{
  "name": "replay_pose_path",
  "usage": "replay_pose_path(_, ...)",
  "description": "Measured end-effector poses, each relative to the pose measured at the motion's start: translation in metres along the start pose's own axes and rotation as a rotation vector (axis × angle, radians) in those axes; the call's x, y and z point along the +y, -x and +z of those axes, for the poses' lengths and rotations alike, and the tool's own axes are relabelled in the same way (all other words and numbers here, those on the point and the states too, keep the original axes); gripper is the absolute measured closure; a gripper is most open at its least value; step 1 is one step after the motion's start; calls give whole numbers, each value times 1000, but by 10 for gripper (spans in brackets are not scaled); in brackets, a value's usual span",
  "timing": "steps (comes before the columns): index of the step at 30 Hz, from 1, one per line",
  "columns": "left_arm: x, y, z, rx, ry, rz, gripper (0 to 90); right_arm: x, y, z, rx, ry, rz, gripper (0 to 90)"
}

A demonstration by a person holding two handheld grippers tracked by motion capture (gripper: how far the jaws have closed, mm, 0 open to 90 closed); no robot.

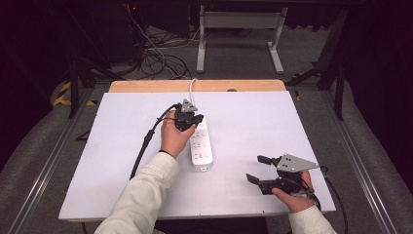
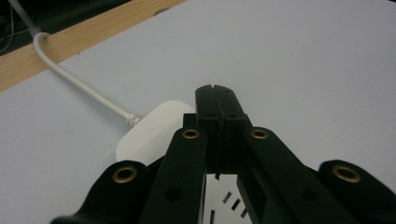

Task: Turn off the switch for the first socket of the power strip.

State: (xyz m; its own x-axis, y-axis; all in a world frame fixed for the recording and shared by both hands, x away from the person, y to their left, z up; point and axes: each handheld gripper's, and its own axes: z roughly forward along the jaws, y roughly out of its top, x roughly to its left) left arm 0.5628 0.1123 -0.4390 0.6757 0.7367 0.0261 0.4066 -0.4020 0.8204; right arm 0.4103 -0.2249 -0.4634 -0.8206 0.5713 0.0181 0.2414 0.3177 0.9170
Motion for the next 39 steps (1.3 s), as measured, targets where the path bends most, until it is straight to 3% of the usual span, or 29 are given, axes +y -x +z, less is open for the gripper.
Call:
replay_pose_path(3,1,2,-4,-9,13,-5,897,0,0,1,0,-3,-1,235)
replay_pose_path(4,2,2,-6,-13,14,-8,827,0,1,2,2,-5,-1,235)
replay_pose_path(7,4,3,-10,-24,17,-26,767,-1,1,1,1,-5,0,235)
replay_pose_path(14,9,6,-26,-34,42,-25,665,-1,-1,-1,-3,-1,5,235)
replay_pose_path(22,10,7,-40,-25,26,-19,540,0,-1,-1,-6,-2,4,235)
replay_pose_path(30,13,10,-65,-41,65,4,448,0,-1,-1,-7,-3,4,235)
replay_pose_path(39,3,12,-97,-58,109,-13,338,0,-2,0,-10,-5,-2,233)
